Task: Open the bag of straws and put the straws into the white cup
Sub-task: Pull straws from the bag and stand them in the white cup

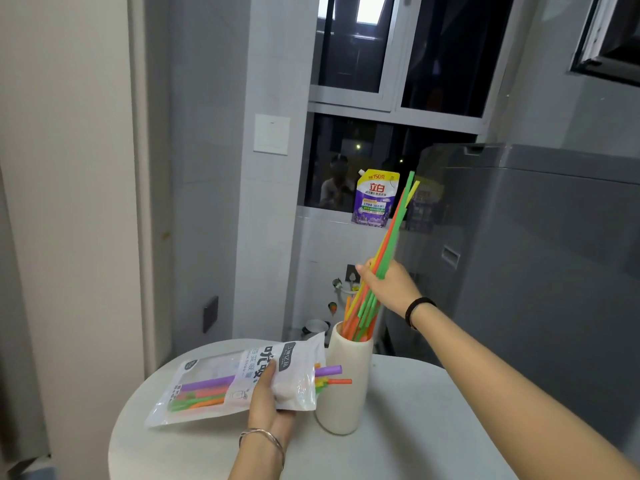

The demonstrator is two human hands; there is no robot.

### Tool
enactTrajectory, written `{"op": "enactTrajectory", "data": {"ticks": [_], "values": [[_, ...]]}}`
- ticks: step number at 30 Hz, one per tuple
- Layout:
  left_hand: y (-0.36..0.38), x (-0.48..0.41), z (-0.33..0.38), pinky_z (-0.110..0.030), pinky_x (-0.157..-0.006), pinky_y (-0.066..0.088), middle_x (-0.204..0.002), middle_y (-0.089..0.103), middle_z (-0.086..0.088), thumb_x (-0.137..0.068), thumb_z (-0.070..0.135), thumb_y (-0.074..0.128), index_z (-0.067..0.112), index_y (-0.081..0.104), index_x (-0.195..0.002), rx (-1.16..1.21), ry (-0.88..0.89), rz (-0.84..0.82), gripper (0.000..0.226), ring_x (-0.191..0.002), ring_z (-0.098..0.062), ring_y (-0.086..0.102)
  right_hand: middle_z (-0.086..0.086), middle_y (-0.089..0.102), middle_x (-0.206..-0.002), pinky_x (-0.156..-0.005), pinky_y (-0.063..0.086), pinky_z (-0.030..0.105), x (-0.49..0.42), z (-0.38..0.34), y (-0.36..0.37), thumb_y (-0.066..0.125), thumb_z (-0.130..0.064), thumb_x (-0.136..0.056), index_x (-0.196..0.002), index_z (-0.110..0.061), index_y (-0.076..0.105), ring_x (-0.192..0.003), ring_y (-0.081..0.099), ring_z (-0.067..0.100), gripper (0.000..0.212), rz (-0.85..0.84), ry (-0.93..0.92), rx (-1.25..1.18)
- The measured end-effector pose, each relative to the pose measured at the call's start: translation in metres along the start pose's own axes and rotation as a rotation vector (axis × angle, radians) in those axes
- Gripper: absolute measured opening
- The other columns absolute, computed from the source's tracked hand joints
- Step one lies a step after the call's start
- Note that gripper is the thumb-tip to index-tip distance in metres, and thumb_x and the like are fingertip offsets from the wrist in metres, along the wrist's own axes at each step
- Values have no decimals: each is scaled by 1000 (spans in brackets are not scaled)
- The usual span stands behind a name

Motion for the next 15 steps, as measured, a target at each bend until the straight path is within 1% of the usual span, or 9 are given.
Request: {"op": "enactTrajectory", "data": {"ticks": [2,4,6,8,9,10,12,14,15], "values": [[0,0,1,-44,-57,57,-85,74,-10,-98,19,48,14,50,-132,-2,5,-7,35,-85,-29,62,6,58,-66,-78,55,47,1,6,13,49,-40,-91,-64,-15,51,-71,63,29,37,-42,24,22],[-1,0,1,-48,-64,56,-97,68,-10,-98,18,49,14,47,-138,8,7,2,40,-88,-29,61,9,65,-76,-79,55,47,3,16,22,51,-43,-90,-66,-18,54,-77,66,27,35,-58,58,28],[-1,-1,3,-48,-68,54,-98,67,-10,-98,17,49,14,47,-139,14,12,7,41,-88,-29,61,6,70,-86,-80,56,47,6,23,28,57,-46,-86,-67,-29,56,-84,68,24,26,-36,85,20],[-1,-1,5,-43,-57,57,-90,70,-8,-98,17,49,15,49,-135,7,25,10,37,-85,-27,62,3,71,-91,-79,58,46,7,28,30,62,-48,-82,-71,-32,57,-87,68,22,20,2,95,-7],[-1,-1,6,-41,-53,57,-91,69,-7,-98,17,49,15,49,-136,5,28,10,38,-85,-27,62,2,71,-92,-79,58,45,7,29,31,64,-49,-80,-75,-31,58,-86,69,21,20,18,96,-13],[-1,0,6,-41,-52,57,-95,68,-8,-98,18,49,15,47,-139,6,25,10,41,-85,-26,62,2,71,-90,-77,58,45,7,30,31,65,-50,-79,-76,-29,60,-85,69,21,22,30,93,-6],[0,0,5,-42,-53,58,-100,65,-8,-98,18,50,14,44,-143,16,16,9,46,-86,-27,61,-1,70,-78,-73,59,43,6,31,30,65,-50,-79,-72,-24,62,-77,68,19,27,50,75,15],[0,0,5,-43,-57,58,-100,65,-9,-98,18,49,14,44,-143,23,9,9,46,-86,-27,61,-10,61,-66,-71,59,41,5,31,30,63,-51,-79,-68,-25,61,-71,66,18,28,57,51,34],[0,-1,4,-44,-59,57,-98,66,-9,-98,18,49,14,45,-142,24,8,11,45,-85,-28,62,-13,56,-63,-70,59,40,4,30,30,63,-51,-80,-70,-27,59,-71,65,17,27,55,43,43]]}}
Point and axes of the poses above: each hand's wrist, its own x-axis away from the middle knuckle, its own y-axis out of the palm, z = x × y, the point moved 8 cm from there along -x, towards the middle knuckle
